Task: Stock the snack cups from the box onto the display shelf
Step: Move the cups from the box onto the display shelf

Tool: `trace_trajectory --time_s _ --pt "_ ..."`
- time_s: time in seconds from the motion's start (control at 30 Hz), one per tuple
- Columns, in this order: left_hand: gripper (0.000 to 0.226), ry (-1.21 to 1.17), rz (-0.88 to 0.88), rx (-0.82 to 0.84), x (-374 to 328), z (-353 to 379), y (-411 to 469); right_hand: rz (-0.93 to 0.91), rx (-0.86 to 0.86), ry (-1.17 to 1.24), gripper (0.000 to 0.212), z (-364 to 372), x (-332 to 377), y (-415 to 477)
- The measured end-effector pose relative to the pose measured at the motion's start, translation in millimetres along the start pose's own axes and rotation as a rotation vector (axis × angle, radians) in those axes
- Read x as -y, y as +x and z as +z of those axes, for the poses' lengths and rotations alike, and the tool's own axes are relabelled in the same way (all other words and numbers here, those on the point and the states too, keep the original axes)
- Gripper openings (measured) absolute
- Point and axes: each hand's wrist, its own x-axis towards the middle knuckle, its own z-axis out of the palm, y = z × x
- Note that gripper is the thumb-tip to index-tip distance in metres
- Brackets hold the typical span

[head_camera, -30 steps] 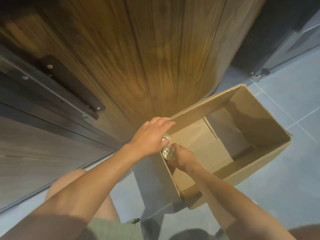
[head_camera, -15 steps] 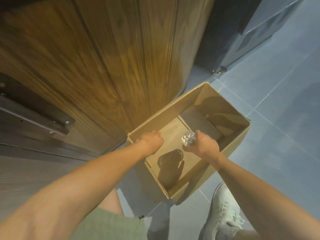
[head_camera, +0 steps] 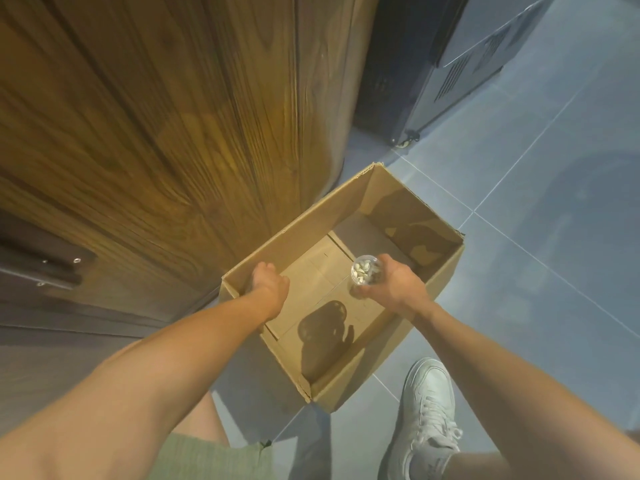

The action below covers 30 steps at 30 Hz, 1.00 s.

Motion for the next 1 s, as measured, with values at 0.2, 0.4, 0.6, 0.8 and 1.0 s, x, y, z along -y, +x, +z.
trace_trajectory --time_s 0.2,0.4,0.6,0.8,1.0 --pt "0.047 -0.305 0.016 -0.083 7.9 -22.3 -22.5 -0.004 0.009 0.034 0.065 -19.3 12.1 1.6" --pt "0.058 -0.608 0.008 -0.138 33.6 -70.1 -89.6 -0.052 0.038 0.121 0.061 -75.1 37.8 -23.3" --pt "0.06 -0.739 0.024 -0.236 69.2 -138.5 -194.4 -0.103 0.068 0.213 0.055 -182.7 74.9 -76.5" --pt "0.068 -0.914 -0.039 -0.333 110.9 -232.2 -325.3 -0.171 0.068 0.262 0.056 -318.3 114.0 -141.4" --pt "0.061 -1.038 -0.116 -0.42 150.2 -304.7 -447.2 -0.241 0.045 0.323 0.049 -445.8 152.7 -207.5"
